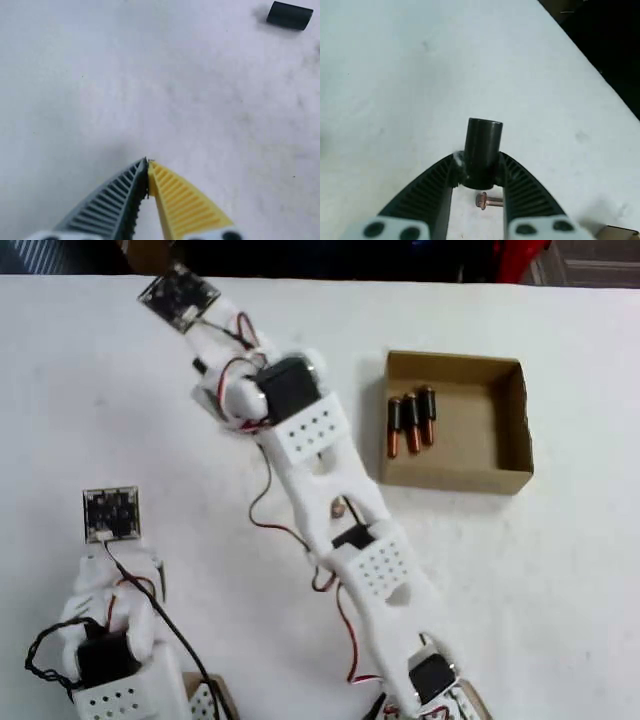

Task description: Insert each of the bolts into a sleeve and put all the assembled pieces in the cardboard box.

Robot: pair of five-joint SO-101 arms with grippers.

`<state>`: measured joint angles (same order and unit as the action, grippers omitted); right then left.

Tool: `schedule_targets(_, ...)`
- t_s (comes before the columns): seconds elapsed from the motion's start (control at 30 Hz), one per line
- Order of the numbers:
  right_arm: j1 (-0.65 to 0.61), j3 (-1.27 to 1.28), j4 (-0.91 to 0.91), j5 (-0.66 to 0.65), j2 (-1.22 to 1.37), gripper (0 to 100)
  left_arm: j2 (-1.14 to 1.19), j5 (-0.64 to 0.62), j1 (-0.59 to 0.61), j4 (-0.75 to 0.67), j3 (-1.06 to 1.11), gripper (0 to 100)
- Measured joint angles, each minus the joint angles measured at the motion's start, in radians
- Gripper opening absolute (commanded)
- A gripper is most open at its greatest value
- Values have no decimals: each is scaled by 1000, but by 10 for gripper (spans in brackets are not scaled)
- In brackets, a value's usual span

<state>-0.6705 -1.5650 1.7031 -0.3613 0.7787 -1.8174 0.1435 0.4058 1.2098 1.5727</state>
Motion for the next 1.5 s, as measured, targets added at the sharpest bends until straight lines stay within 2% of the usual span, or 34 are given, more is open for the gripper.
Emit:
schedule_targets(0.53, 6, 638, 0, 0, -709, 19, 0, 0, 0, 0, 0, 22)
schedule_targets(0.83, 12, 1096, 0, 0, -1152, 21, 2, 0, -2, 0, 18, 22)
schedule_targets(0.93, 12, 1240, -6, 0, -1274, 21, 2, 0, -37, 0, 21, 22)
schedule_targets(1.5, 12, 2002, -233, 0, -1668, 21, -2, 0, -180, -37, 91, 22)
